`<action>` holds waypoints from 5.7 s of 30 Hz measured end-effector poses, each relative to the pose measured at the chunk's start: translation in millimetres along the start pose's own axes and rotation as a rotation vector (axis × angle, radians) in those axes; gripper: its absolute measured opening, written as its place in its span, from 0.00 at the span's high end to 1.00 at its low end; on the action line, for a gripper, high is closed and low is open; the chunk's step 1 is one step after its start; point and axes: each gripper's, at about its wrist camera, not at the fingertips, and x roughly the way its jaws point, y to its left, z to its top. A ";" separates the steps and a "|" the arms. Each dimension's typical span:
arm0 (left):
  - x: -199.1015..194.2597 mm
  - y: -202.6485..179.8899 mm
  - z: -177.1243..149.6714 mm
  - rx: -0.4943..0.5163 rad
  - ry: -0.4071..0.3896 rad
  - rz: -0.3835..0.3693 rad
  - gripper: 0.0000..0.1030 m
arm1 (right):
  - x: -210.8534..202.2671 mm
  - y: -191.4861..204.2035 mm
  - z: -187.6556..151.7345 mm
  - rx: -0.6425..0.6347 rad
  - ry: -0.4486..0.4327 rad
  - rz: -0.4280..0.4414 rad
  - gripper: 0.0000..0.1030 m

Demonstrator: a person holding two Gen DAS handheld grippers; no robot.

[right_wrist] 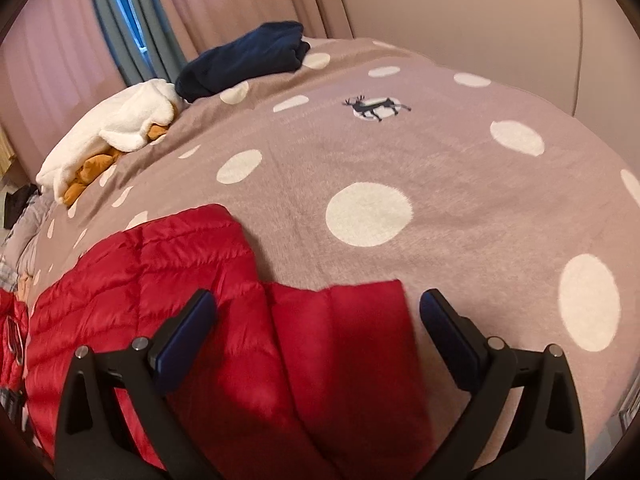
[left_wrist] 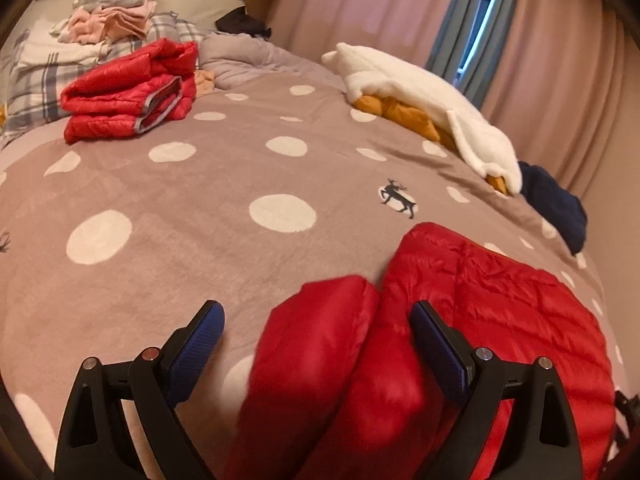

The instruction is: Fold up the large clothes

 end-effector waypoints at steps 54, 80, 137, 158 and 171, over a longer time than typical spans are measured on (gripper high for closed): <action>-5.8 27.1 -44.1 -0.549 0.384 -0.782 0.03 | -34.4 -14.1 -90.0 0.436 0.144 0.538 0.03; -65.6 -50.7 7.3 0.026 -0.216 -0.175 0.67 | -11.9 81.6 -108.7 0.014 0.202 0.488 0.68; -8.0 -221.4 -93.7 0.696 0.053 -0.399 0.23 | -123.2 -16.8 -55.9 0.088 -0.227 0.110 0.21; -36.1 -201.6 -80.6 0.574 0.017 -0.437 0.23 | -143.5 -2.5 -54.4 0.015 -0.232 0.105 0.21; -128.4 -167.5 -27.5 0.318 -0.115 -0.543 0.23 | -184.8 17.0 -47.7 -0.039 -0.303 0.127 0.18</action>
